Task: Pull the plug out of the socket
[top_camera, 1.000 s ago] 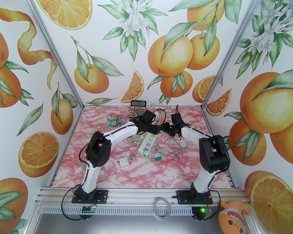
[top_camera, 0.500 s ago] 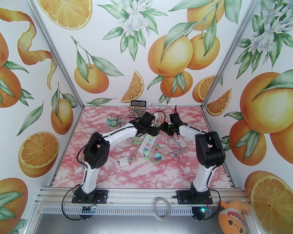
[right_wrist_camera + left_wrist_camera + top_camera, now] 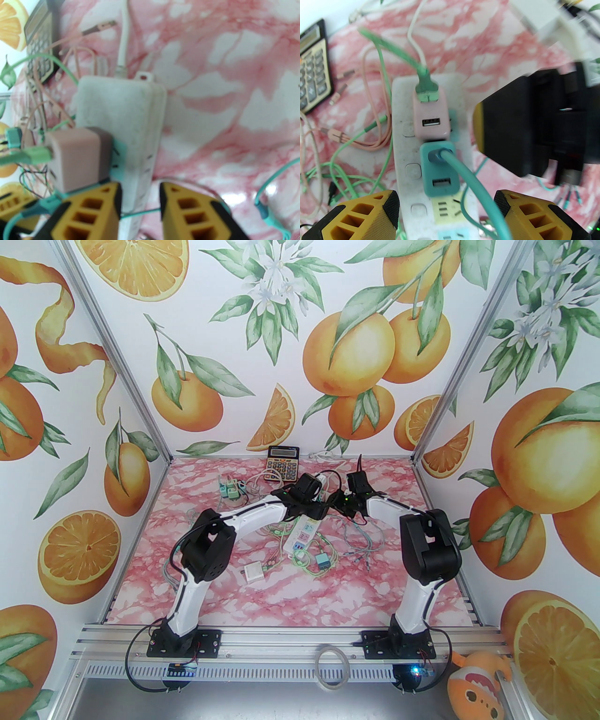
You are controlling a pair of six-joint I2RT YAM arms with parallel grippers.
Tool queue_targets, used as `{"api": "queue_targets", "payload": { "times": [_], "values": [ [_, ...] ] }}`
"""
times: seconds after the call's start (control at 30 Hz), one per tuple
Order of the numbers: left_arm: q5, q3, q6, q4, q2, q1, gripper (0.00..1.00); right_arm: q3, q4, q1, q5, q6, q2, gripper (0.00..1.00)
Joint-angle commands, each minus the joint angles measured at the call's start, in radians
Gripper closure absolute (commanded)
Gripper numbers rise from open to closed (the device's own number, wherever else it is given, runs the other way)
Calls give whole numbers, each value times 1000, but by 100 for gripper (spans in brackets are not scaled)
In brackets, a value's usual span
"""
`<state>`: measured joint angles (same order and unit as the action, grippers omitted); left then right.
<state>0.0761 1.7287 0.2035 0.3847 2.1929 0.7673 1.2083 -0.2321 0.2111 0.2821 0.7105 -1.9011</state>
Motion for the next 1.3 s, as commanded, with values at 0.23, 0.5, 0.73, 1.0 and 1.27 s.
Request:
{"api": "queue_targets", "payload": {
  "times": [0.23, 0.5, 0.73, 1.0, 1.27],
  "values": [
    [73, 113, -16, -12, 85, -6, 45, 70, 30, 0, 79, 12, -94, 67],
    [65, 116, -16, 0, 77, -4, 77, 98, 14, 1, 82, 24, -162, 68],
    [18, 122, 23, 13, 48, -12, 82, 56, -25, 1, 37, -1, -153, 68],
    [128, 126, -69, 13, 28, 38, 82, 35, -47, 1, 17, -11, -159, 68],
    [89, 127, -2, 39, 22, 41, 84, 47, -91, 5, -19, -24, -158, 69]
  ]
}}
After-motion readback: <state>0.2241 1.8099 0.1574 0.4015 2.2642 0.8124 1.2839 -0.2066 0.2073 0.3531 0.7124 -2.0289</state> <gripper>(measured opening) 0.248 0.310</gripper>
